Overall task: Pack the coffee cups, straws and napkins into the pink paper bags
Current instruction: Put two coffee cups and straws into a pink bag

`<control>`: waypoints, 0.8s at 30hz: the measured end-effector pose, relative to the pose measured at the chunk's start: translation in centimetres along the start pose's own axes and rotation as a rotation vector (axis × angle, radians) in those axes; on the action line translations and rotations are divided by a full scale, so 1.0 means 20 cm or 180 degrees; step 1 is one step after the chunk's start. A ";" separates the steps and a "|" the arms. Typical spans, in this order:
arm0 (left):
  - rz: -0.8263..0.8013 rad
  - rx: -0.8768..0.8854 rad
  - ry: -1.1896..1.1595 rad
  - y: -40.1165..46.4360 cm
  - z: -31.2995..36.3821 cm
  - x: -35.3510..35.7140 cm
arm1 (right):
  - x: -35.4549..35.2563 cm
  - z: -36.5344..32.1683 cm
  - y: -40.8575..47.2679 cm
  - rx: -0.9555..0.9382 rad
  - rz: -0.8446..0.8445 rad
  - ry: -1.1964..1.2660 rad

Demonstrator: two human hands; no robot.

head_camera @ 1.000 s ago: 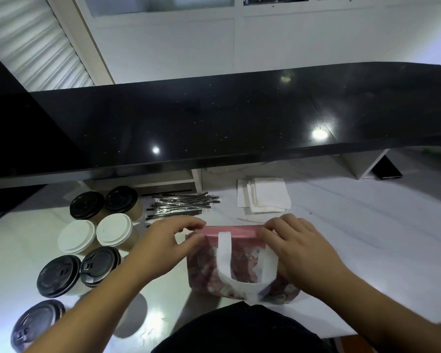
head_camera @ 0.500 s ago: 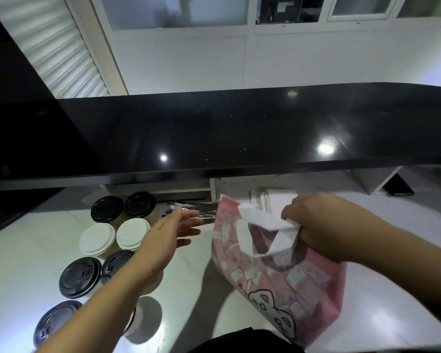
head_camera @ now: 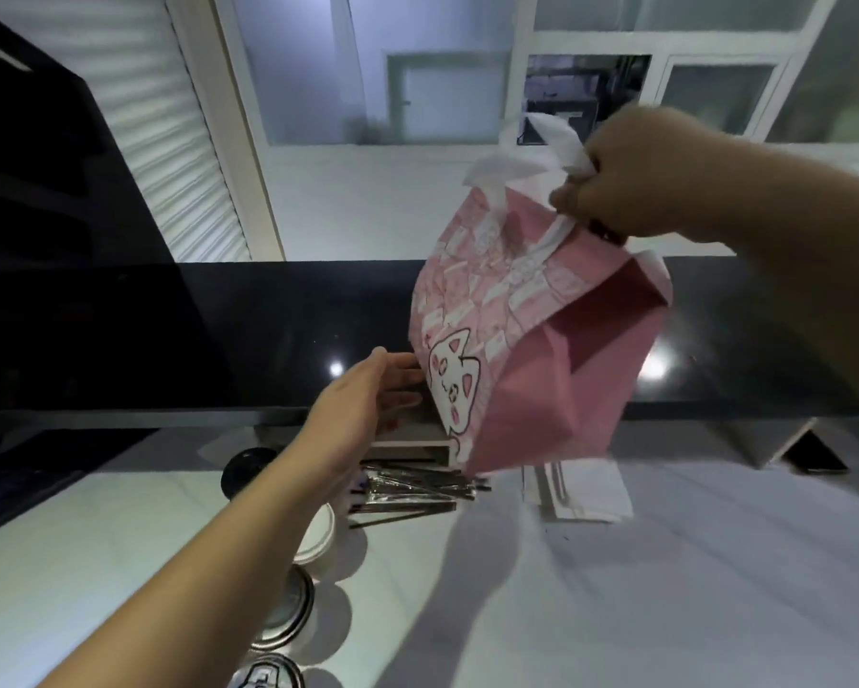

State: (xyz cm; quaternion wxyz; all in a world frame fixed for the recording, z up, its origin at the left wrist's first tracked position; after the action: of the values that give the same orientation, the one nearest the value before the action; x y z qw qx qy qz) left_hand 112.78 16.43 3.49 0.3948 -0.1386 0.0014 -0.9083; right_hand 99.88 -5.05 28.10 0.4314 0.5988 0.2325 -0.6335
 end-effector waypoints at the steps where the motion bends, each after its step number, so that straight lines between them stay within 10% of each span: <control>1: 0.0017 -0.0001 0.0007 0.03 0.03 0.00 | 0.00 -0.03 0.07 0.0051 0.0071 -0.0011; 24: 0.0782 -0.0157 0.0318 0.75 0.04 -0.38 | 0.52 -0.67 0.95 0.0525 0.0180 0.1110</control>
State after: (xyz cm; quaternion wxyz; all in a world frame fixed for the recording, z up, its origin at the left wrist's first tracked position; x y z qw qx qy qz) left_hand 128.78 11.64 0.75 0.4989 -0.1017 0.0604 -0.8585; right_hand 124.01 -6.79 20.00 0.3516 0.7391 0.2340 -0.5247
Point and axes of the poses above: each hand's wrist, its own y-axis towards the middle knuckle, its own x-axis out of the palm, z = x × y, the point moved 7 cm from there along y, towards the middle knuckle, and after that the axes turned 15 degrees about -y, right-handed, at the moved point
